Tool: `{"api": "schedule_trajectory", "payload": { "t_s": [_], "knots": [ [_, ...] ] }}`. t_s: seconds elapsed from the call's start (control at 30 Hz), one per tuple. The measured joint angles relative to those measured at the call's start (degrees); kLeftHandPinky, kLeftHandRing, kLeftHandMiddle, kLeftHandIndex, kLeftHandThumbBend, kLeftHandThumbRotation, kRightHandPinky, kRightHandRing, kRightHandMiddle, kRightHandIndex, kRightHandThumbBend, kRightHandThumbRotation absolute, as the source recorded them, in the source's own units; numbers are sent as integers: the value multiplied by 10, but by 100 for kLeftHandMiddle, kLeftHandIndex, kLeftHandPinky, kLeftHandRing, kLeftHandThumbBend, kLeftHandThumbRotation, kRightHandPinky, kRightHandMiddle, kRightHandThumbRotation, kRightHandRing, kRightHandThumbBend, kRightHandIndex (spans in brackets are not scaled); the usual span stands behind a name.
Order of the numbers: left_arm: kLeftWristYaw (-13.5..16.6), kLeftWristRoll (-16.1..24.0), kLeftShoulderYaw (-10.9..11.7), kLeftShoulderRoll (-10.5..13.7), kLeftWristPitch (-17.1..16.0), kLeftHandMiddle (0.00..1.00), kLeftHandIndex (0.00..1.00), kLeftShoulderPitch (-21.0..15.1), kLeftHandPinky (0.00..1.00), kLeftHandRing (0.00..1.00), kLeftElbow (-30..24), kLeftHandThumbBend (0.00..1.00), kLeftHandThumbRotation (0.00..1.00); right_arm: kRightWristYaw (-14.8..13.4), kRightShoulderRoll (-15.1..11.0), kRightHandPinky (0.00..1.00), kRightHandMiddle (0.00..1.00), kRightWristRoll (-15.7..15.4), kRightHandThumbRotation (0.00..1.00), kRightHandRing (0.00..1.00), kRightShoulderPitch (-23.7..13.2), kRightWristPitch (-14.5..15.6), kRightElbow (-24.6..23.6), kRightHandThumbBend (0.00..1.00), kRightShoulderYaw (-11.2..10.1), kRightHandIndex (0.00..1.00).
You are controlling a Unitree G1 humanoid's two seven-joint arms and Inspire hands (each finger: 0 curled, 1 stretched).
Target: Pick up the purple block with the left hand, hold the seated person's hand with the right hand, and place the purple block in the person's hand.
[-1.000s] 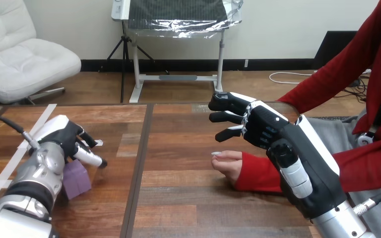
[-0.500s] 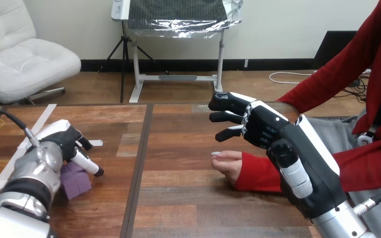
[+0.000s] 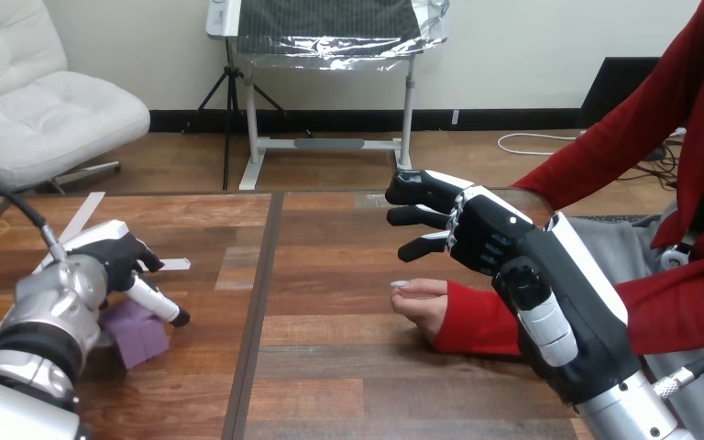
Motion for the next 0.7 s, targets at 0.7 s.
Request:
{"api": "schedule_trajectory", "payload": {
  "t_s": [0.7],
  "knots": [
    [-67,20,-16,19,10,94,90,-4,80,93,-42,84,30,0,0,65,82,0,100,79,0,0,0,89,0,82]
  ]
}}
